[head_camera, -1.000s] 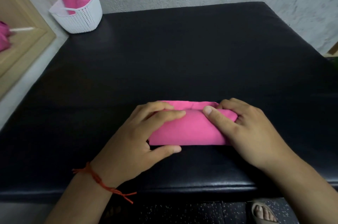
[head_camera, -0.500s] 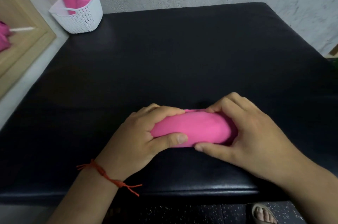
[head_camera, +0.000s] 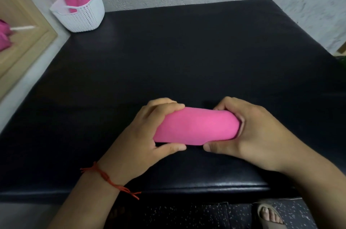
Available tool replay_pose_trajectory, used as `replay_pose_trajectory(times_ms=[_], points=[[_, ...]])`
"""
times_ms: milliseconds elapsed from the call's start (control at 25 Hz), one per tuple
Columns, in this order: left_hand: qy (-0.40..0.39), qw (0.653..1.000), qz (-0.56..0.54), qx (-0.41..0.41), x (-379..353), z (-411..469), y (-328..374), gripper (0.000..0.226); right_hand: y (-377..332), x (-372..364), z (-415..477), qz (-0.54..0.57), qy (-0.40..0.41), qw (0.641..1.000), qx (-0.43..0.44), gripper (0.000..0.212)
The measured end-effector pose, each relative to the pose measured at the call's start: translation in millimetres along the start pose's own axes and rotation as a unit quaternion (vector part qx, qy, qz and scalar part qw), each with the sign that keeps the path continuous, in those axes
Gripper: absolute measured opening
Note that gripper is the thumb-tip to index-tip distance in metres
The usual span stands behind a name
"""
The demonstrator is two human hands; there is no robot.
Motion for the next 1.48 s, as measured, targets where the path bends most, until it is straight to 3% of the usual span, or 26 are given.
replay_pose_trajectory(times_ms=[80, 200, 320, 440, 640, 800, 920, 1040, 1160, 1240, 1360, 1480], points=[[0.005, 1.0, -0.006, 0.012, 1, 2, -3, 0.08, -4, -1, -1, -0.09, 0.016, 0.996, 0.01, 0.062], [0.005, 0.999, -0.03, 0.029, 5, 7, -6, 0.075, -20, -6, -5, -0.276, 0.076, 0.958, 0.034, 0.076], [0.006, 0.997, -0.057, 0.045, 8, 12, -3, 0.067, -27, -14, -4, -0.297, 0.098, 0.948, 0.055, 0.085], [0.025, 0.996, -0.072, 0.049, 9, 11, -1, 0.064, -24, -11, -1, -0.245, 0.093, 0.964, 0.048, 0.079], [0.128, 0.986, -0.105, 0.027, 6, 5, 11, 0.085, -21, -3, 2, -0.189, 0.083, 0.978, 0.034, 0.072], [0.075, 0.996, -0.048, -0.004, 11, 6, 13, 0.09, -12, -1, 0, -0.068, 0.02, 0.997, 0.009, 0.069], [0.077, 0.996, -0.048, -0.001, 17, 2, 13, 0.08, -10, -1, -2, 0.027, -0.02, 0.999, 0.025, 0.07], [0.109, 0.968, -0.207, 0.086, 20, 0, 1, 0.057, -7, 14, -5, 0.158, 0.039, 0.984, 0.076, 0.07], [0.02, 0.916, -0.359, 0.179, 2, 2, -7, 0.049, 0, 14, -6, 0.288, 0.061, 0.953, 0.076, 0.055], [-0.038, 0.918, -0.343, 0.192, 0, 1, -4, 0.052, 5, 11, -5, 0.324, 0.059, 0.943, 0.054, 0.051], [-0.079, 0.958, -0.235, 0.142, 8, 1, 11, 0.047, 9, 12, -3, 0.364, 0.064, 0.929, 0.025, 0.049], [-0.075, 0.97, -0.211, 0.092, 10, 4, 27, 0.066, 13, 7, 0, 0.418, 0.079, 0.905, -0.009, 0.041]])
Point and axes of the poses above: each hand's wrist, its own z-axis towards the middle knuckle, its own x-axis out of the back of the hand, y = z × x, the point moved 9 cm from there along z, towards the middle knuckle, and after that the axes turned 8 degrees about -y, right-handed, at the moved point
